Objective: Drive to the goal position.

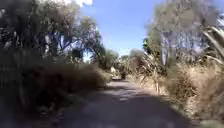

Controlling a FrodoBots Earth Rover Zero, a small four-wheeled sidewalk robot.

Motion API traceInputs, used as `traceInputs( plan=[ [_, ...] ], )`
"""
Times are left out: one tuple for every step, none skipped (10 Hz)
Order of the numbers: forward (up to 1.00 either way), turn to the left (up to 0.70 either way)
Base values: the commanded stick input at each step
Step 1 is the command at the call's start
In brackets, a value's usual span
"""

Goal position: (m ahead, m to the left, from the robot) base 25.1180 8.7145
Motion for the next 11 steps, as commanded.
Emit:
traceInputs(
  plan=[
    [0.85, 0.00],
    [0.85, -0.34],
    [0.85, -0.34],
    [0.85, -0.34],
    [0.85, 0.00],
    [0.85, 0.00],
    [0.85, 0.00],
    [0.85, 0.00],
    [0.85, 0.00],
    [0.85, 0.00],
    [0.85, 0.00]
  ],
)
